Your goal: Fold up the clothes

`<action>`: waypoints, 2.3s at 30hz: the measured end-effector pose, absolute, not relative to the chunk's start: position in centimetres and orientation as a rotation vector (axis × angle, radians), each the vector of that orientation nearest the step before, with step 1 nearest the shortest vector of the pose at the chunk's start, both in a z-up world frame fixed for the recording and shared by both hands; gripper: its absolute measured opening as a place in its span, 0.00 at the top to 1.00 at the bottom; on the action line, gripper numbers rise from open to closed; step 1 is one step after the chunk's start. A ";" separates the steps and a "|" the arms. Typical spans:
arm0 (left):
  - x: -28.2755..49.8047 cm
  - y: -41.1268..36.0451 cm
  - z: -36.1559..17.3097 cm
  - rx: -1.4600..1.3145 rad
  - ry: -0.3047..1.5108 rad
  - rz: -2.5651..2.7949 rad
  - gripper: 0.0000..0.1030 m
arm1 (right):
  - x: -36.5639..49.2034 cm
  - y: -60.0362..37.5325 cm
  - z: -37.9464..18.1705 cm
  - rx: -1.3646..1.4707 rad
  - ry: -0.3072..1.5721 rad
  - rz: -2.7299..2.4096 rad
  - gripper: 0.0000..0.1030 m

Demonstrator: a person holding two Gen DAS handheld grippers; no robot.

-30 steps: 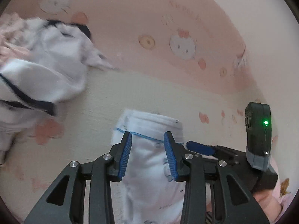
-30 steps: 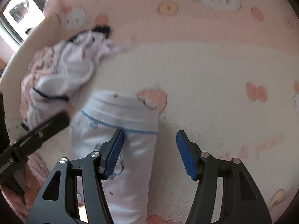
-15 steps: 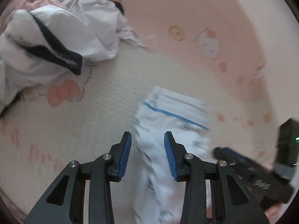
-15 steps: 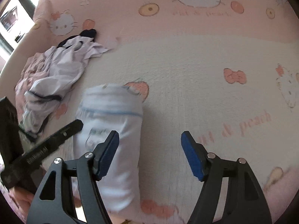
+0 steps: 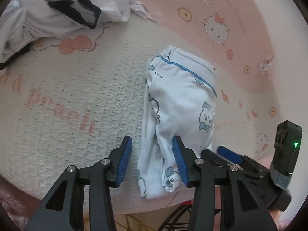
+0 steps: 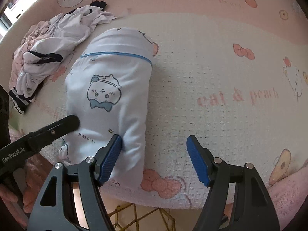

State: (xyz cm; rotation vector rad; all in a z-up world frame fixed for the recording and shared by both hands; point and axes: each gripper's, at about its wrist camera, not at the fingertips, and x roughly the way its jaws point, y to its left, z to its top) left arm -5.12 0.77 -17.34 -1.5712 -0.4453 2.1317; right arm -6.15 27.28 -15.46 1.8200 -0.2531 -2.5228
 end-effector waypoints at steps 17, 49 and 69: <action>-3.4 2.9 -16.6 -1.634 -0.155 2.095 0.54 | -3.7 28.0 -15.5 1.851 -0.161 -2.466 0.32; -6.7 -3.6 -16.6 -1.630 -0.544 2.254 0.78 | -5.0 25.1 -16.4 1.713 -0.220 -2.363 0.59; -6.5 -2.6 -18.6 -1.697 -0.707 2.137 0.58 | -13.5 30.6 -9.7 1.543 -0.333 -2.769 0.44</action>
